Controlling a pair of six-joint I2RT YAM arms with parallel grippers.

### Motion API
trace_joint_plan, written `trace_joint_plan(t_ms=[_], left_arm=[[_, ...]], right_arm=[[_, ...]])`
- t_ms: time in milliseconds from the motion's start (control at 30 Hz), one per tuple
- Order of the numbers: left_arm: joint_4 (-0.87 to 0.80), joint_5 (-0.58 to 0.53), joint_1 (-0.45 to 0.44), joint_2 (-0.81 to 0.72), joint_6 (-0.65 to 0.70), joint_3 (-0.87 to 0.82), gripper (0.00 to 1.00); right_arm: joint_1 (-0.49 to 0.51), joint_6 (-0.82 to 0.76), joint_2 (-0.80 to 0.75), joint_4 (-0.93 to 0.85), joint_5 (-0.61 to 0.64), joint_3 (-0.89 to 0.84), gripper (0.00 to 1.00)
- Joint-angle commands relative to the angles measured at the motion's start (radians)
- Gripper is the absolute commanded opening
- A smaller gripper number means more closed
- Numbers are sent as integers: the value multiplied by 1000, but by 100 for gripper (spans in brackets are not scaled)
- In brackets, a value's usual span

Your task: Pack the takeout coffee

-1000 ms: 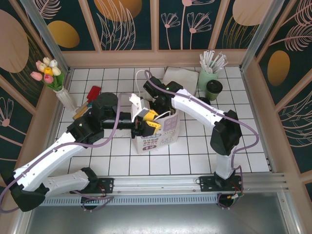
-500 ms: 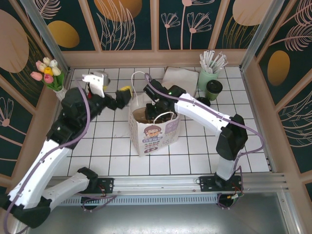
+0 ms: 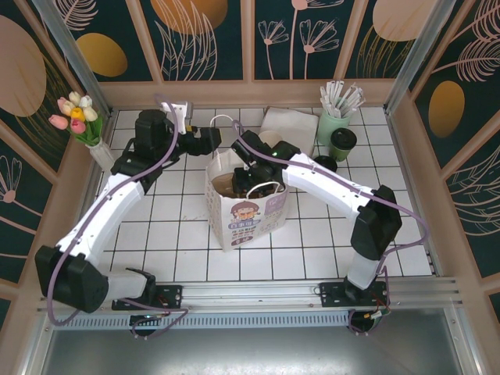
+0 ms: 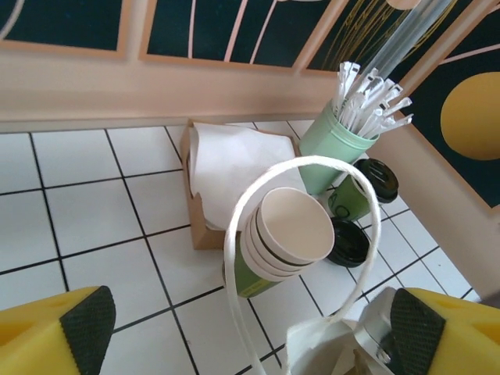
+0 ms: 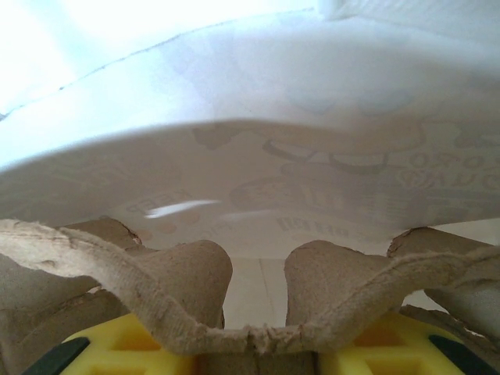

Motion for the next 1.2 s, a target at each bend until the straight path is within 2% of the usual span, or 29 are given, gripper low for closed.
trace_joint_plan(t_ms=[0,67,100,133,200,367,400,600,833,1000,1167], left_arm=[[59,45,4,54,-6,38,89],[74,28,4,77,6,43,84],[78,27,3,88,12,52,78],[80,36,4,98,19,61,68],[99,67,4,109,23,78,41],[163,103,4,78,-4,74,3],[177,96,3,63,-25,63,0],[367,60,3,-78,-152,-108,0],[331,-20,4,-98,-185,-144,0],[339,-65,4,-89,-223,-141,0],[462,-19,4,-124,-267,-201,0]], right_arm=[[15,-23,-31,6,11,-17,36],[15,-22,-33,3,11,-16,35],[16,-23,-33,3,11,-15,36],[16,-23,-34,2,11,-15,36],[19,-21,-34,-3,11,-14,36],[25,4,-26,-42,23,2,35],[26,9,-24,-50,23,1,35],[27,15,-12,-57,24,-16,35],[54,-52,16,-90,7,10,35],[66,-90,-19,-100,6,2,35],[67,-104,-16,-107,-29,-9,35]])
